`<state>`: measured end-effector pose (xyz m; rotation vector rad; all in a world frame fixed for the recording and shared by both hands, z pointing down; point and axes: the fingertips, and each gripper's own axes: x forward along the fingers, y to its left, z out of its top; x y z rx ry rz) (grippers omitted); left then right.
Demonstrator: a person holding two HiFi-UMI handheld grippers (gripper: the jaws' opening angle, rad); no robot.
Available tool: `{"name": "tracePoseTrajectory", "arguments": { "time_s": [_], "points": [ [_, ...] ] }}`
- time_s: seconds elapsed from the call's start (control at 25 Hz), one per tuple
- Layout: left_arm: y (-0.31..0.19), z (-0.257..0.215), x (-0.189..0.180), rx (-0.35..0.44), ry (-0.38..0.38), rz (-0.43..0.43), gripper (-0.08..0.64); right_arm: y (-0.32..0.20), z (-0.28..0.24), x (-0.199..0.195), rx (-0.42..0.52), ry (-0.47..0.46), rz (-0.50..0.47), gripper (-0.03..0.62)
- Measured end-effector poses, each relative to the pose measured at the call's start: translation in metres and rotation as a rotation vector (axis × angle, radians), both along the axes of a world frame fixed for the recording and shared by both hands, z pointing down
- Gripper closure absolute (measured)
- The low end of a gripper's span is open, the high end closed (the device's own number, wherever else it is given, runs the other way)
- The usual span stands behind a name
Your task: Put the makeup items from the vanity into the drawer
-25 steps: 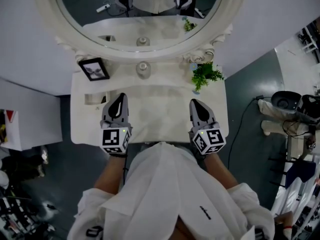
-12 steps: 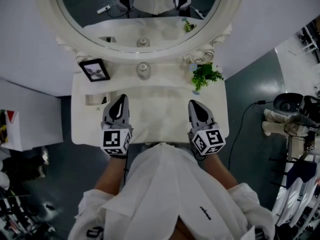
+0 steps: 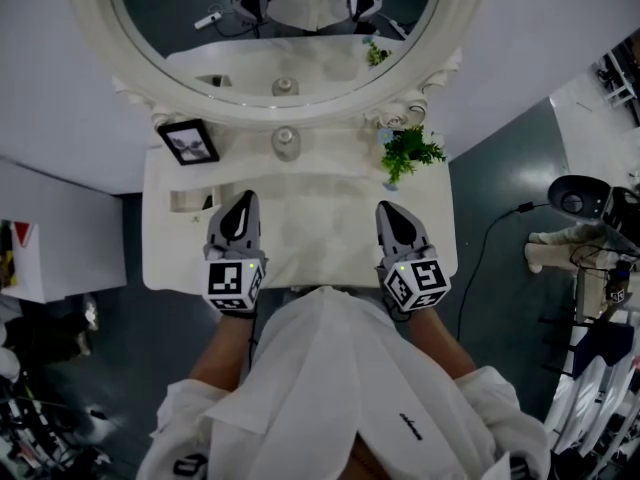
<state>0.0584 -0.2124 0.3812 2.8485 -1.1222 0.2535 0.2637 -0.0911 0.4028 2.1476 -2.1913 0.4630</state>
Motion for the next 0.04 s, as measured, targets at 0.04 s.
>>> {"name": "tracePoseTrajectory", "arguments": {
  "time_s": [0.04],
  "points": [
    [0.0006,-0.0002,0.0007,0.000,0.001,0.001,0.531,0.0003,0.0000,0.0000,-0.001,0.000,-0.003,0.575]
  ]
}}
